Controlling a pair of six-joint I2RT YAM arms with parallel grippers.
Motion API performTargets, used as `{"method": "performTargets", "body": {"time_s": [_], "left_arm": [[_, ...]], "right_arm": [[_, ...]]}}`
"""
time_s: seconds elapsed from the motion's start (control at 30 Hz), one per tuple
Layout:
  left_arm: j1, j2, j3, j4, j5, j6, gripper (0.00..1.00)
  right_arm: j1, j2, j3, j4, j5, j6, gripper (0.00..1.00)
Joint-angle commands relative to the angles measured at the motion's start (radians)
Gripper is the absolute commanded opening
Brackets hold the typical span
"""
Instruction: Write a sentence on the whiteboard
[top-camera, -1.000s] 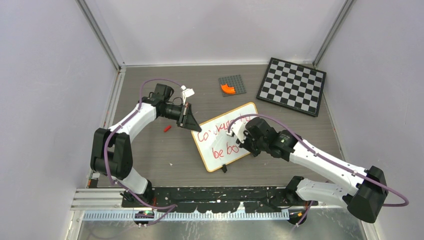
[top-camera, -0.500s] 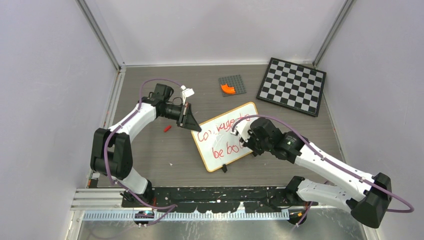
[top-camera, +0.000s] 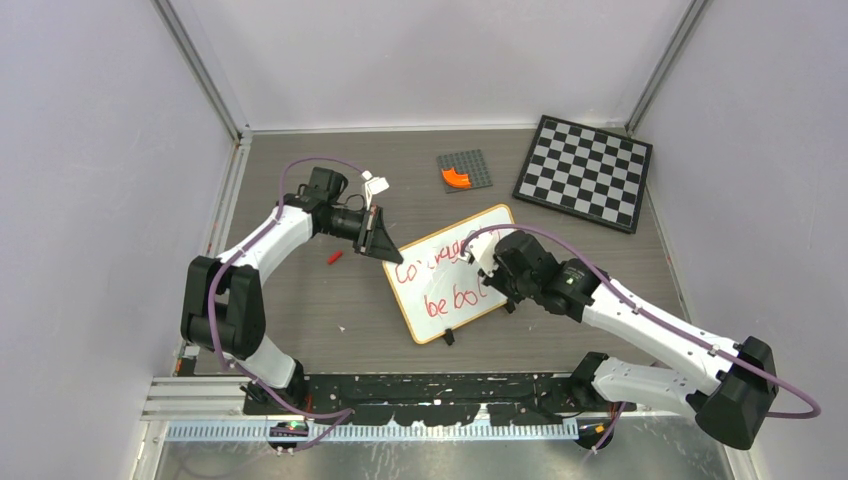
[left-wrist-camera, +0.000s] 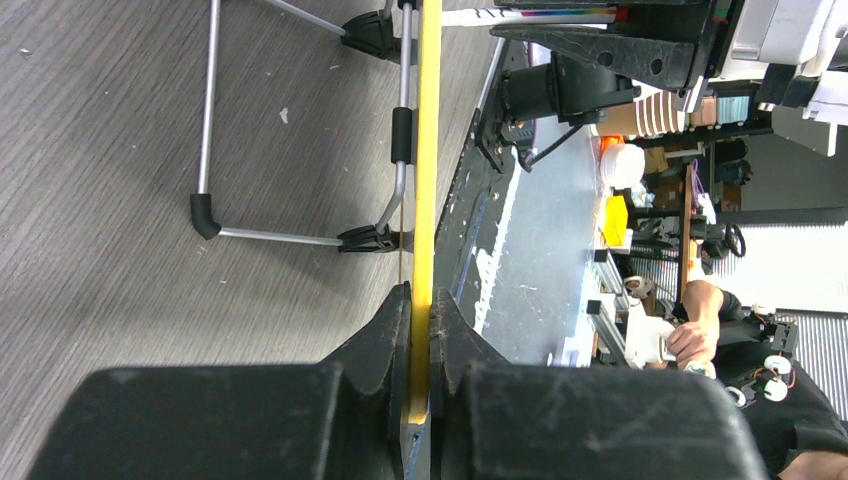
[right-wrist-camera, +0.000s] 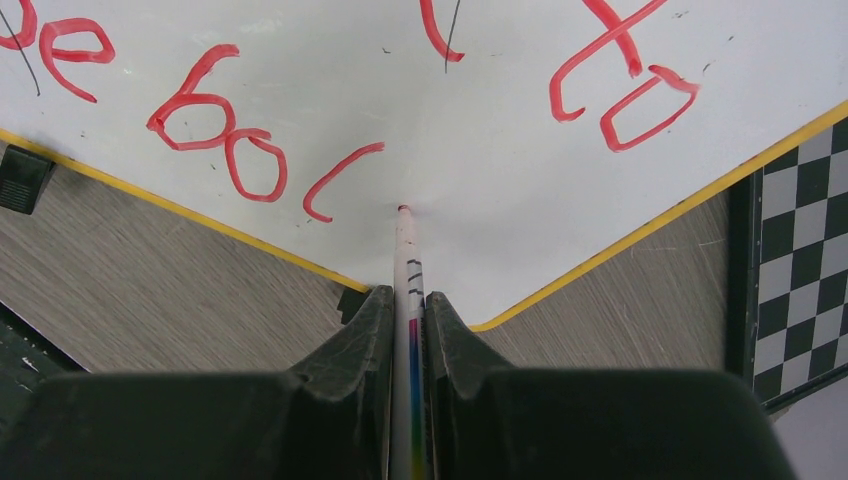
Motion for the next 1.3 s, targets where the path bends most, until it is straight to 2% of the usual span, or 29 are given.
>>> {"method": "performTargets", "body": {"time_s": [0.0, 0.3, 0.7, 1.27], "left_arm": [[-0.008, 0.033, -0.002, 0.001, -0.121, -0.009, 0.00], [-0.007, 0.036, -0.001, 0.002, -0.113, -0.013, 0.00], [-0.007, 0.035, -0.003, 0.000, -0.115, -0.012, 0.00], [-0.006, 0.038, 0.000, -0.002, -0.116, -0.009, 0.00]], "right_arm": [[-0.004, 0.016, 0.024, 0.085, 0.034, 0.016, 0.00], [-0.004, 0.009, 0.012, 0.066, -0.066, 0.023, 0.00], [-0.004, -0.028, -0.023, 0.060, -0.126, 0.026, 0.00], [-0.004, -0.017, -0.042, -0.001, -0.049, -0.047, 0.00]]}}
